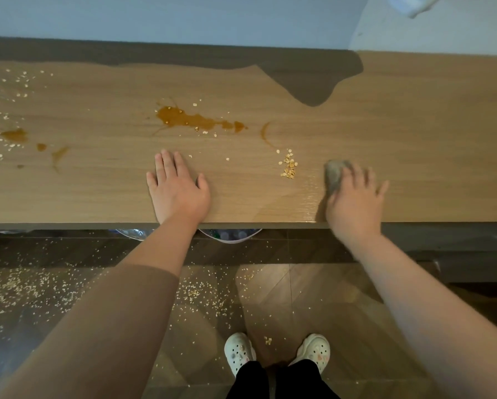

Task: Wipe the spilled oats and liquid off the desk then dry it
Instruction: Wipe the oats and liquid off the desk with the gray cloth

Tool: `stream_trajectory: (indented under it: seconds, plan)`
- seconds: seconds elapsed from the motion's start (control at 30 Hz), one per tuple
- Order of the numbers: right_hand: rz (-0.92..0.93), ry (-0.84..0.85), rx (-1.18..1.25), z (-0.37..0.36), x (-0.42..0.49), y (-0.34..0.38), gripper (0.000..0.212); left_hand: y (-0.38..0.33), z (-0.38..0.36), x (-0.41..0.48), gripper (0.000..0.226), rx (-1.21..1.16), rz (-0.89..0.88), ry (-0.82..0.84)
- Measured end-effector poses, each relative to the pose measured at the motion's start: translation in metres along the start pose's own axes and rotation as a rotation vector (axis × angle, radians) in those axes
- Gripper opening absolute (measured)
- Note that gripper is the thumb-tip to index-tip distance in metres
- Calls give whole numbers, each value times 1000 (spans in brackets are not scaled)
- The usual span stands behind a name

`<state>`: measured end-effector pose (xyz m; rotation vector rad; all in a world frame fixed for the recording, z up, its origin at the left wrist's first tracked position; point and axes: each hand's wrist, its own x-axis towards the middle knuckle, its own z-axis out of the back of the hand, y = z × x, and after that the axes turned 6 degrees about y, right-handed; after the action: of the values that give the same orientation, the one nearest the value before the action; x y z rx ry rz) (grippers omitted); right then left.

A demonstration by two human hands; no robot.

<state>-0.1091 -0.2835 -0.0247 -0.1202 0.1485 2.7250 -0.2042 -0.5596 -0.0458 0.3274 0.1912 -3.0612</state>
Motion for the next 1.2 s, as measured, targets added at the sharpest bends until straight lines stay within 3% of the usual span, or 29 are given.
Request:
stream_trajectory:
  seconds: [0.07, 0.17, 0.27, 0.43, 0.5, 0.63, 0.77, 0.97, 1.2]
  plan:
    - [-151, 45, 65, 8, 32, -13, 57, 0, -1, 1, 70, 0, 1, -4]
    - [-137, 34, 126, 6, 73, 7, 55, 1, -1, 1, 70, 2, 3, 1]
    - [22, 20, 185, 3, 99, 40, 51, 0, -1, 0, 70, 4, 1, 2]
    - [481, 165, 241, 6, 83, 44, 50, 0, -1, 1, 70, 6, 7, 7]
    - [462, 161, 241, 10, 95, 24, 52, 0, -1, 2, 70, 4, 5, 5]
    - [228, 117, 289, 13, 151, 8, 52, 1, -4, 2, 70, -10, 9, -2]
    - [348, 144, 294, 9, 184, 47, 53, 1, -3, 2, 70, -10, 8, -8]
    - [622, 253, 381, 4, 149, 76, 55, 0, -1, 0, 69, -25, 13, -6]
    - [658, 368, 429, 5, 77, 47, 58, -1, 1, 0, 69, -22, 13, 11]
